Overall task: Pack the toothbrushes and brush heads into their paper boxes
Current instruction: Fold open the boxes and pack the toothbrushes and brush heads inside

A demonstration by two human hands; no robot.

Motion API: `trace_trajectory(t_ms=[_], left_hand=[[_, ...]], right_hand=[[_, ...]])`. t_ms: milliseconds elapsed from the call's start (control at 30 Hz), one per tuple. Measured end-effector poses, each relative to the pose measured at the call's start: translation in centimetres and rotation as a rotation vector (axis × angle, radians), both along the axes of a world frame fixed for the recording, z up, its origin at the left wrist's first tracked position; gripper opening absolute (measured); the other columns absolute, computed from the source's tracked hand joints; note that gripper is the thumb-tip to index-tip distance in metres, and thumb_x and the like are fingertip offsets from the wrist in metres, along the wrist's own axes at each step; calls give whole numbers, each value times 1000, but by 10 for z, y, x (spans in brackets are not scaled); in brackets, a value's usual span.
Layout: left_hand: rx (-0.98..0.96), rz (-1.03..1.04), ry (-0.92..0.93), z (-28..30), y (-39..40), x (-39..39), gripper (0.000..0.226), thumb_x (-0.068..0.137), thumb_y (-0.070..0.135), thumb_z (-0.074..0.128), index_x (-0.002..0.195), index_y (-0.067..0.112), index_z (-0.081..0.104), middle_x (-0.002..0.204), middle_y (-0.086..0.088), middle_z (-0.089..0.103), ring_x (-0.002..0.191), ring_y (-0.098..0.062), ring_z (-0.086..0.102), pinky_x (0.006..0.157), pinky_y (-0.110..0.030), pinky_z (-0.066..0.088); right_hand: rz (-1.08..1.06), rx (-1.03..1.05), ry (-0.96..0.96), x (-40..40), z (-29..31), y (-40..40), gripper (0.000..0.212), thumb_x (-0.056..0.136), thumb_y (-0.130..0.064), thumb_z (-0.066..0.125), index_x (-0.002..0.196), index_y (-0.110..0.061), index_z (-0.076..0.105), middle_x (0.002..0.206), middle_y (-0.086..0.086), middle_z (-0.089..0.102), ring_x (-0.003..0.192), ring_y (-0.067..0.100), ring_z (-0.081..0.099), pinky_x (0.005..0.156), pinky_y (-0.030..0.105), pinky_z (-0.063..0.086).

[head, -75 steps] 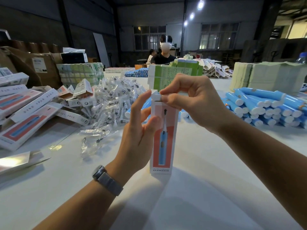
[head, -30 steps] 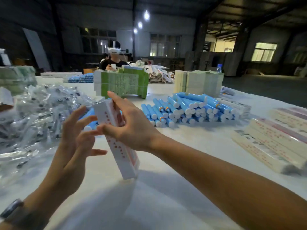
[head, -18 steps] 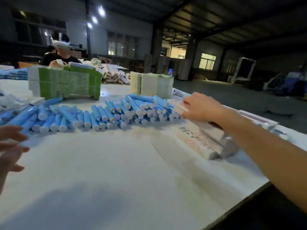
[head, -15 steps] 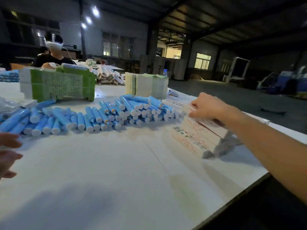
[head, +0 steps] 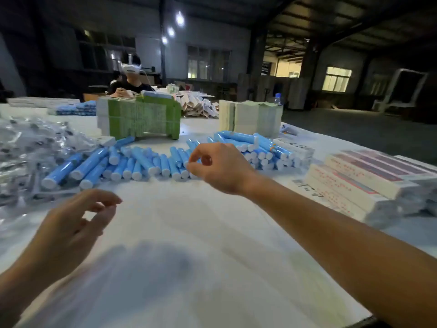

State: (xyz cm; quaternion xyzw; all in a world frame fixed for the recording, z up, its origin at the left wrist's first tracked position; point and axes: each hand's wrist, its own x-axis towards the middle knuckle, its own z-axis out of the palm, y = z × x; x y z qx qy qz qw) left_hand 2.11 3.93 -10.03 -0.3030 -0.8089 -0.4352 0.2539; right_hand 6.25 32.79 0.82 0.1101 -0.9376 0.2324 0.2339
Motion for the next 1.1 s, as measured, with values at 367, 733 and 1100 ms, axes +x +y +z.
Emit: trace_trajectory(t_ms=[367, 733, 1100], left_hand=[[156, 263, -411, 35, -22, 19, 63, 75, 46, 49, 121, 6, 63, 85, 23, 74, 86, 6, 68, 86, -24, 54], [-691, 1279, -677, 57, -174, 71, 57, 86, 25, 54, 138, 39, 34, 154, -9, 24, 144, -50, 13, 107, -80, 7], [-574, 1073, -454, 57, -142, 58, 46, 82, 44, 67, 120, 27, 48, 109, 2, 55, 99, -23, 53, 87, -43, 50]], right_hand=[[662, -491, 198, -22, -48, -209, 11, 85, -18, 64, 94, -19, 69, 76, -8, 61, 70, 7, 56, 67, 26, 45], [829, -470, 126, -26, -59, -209, 15, 86, -33, 62, 101, -33, 65, 78, -22, 57, 74, 6, 57, 67, 17, 41], [802, -469, 34, -28, -57, -204, 14, 90, -23, 67, 101, -31, 64, 80, -15, 59, 75, 1, 55, 64, 9, 40]])
